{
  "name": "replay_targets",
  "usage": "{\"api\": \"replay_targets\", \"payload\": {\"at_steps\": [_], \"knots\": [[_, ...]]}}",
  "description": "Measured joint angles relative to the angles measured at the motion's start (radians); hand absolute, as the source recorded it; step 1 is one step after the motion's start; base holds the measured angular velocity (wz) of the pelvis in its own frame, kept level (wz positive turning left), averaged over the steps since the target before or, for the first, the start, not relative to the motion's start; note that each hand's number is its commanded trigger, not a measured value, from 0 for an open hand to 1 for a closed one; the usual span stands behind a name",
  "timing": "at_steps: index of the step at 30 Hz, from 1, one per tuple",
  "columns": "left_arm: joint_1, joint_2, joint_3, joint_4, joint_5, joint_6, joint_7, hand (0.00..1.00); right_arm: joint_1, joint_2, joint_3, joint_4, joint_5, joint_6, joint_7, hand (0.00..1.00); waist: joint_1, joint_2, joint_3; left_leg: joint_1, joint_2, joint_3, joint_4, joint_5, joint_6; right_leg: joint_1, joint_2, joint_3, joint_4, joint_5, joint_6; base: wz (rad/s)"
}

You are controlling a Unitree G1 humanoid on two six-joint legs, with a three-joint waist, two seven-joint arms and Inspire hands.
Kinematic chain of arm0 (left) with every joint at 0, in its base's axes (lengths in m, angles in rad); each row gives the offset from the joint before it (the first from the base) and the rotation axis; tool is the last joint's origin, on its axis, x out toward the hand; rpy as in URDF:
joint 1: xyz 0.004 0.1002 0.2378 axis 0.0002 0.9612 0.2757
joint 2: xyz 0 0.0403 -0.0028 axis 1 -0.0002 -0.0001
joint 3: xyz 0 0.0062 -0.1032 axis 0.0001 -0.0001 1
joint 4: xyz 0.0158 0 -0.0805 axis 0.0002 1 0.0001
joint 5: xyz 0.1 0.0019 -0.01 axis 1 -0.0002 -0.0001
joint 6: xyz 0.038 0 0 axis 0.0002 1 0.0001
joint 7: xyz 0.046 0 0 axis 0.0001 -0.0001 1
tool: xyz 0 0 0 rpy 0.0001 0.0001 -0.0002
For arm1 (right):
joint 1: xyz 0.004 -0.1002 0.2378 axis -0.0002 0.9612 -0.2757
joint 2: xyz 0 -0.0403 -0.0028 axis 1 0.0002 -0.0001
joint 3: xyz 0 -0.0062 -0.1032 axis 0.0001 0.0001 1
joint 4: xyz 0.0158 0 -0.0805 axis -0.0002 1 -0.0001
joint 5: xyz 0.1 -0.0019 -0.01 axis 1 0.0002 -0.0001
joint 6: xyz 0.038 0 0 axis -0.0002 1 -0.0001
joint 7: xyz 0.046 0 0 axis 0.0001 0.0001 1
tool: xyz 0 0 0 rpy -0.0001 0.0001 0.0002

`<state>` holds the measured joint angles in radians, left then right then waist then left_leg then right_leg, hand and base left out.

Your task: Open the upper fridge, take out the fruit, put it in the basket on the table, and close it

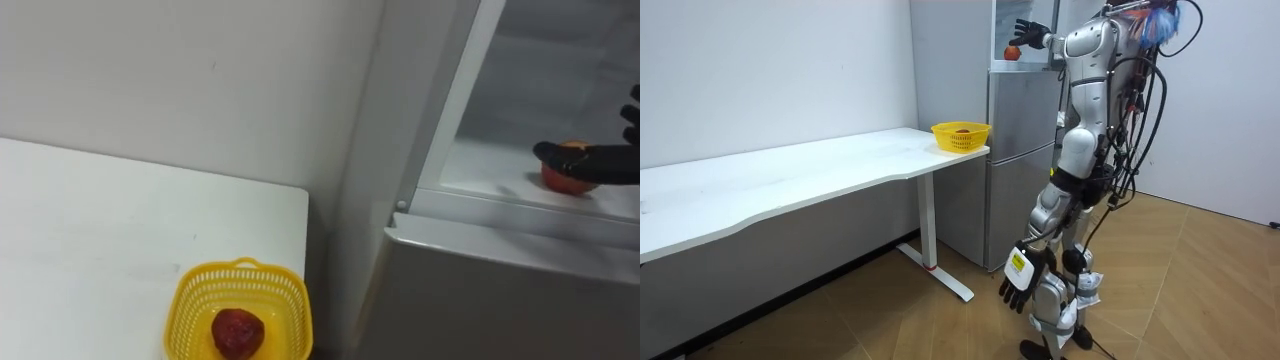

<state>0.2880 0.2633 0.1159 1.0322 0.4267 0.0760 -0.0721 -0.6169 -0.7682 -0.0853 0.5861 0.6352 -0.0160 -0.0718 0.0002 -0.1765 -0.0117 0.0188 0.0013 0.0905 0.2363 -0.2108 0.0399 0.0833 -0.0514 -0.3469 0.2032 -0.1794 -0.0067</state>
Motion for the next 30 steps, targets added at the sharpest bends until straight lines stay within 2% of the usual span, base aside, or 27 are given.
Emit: {"api": "replay_targets", "payload": {"at_steps": [3,7,19,26,30], "knots": [[0.005,0.001,0.003,-0.002,0.000,0.010,-0.005,0.00,-0.002,-0.018,0.004,0.000,-0.008,0.019,0.001,0.00,0.003,0.008,-0.0036,-0.004,-0.001,-0.004,0.002,0.001,0.000,0.000,-0.001,-0.004,0.000,0.000,-0.001,0.01],[0.014,0.001,0.008,-0.007,0.001,0.013,-0.008,0.00,-0.003,-0.025,0.005,0.000,-0.008,0.019,0.001,0.00,0.004,0.007,-0.0038,-0.001,0.000,-0.007,0.002,0.002,-0.002,0.003,0.000,-0.008,0.000,0.000,-0.001,0.01],[0.018,0.002,0.008,-0.011,0.001,0.012,-0.005,0.00,-0.010,-0.030,0.005,0.059,-0.052,0.020,-0.004,0.00,0.004,0.002,-0.0015,-0.002,-0.001,-0.012,0.002,0.002,-0.002,0.004,0.001,-0.012,0.000,0.000,-0.001,0.00],[0.017,0.004,0.008,-0.023,0.001,0.006,0.000,0.00,-0.010,-0.058,0.008,0.071,-0.096,0.019,-0.018,0.00,0.005,0.009,0.0032,-0.007,-0.001,-0.012,0.003,0.002,-0.002,0.001,0.001,-0.012,0.000,0.000,-0.001,0.00],[0.017,0.004,0.008,-0.025,0.001,0.006,0.002,0.00,-0.010,-0.061,0.013,0.071,-0.119,0.019,-0.033,0.00,0.006,0.009,0.0035,-0.007,-0.001,-0.013,0.002,0.002,-0.002,0.000,0.002,-0.012,0.000,0.000,-0.001,0.00]]}}
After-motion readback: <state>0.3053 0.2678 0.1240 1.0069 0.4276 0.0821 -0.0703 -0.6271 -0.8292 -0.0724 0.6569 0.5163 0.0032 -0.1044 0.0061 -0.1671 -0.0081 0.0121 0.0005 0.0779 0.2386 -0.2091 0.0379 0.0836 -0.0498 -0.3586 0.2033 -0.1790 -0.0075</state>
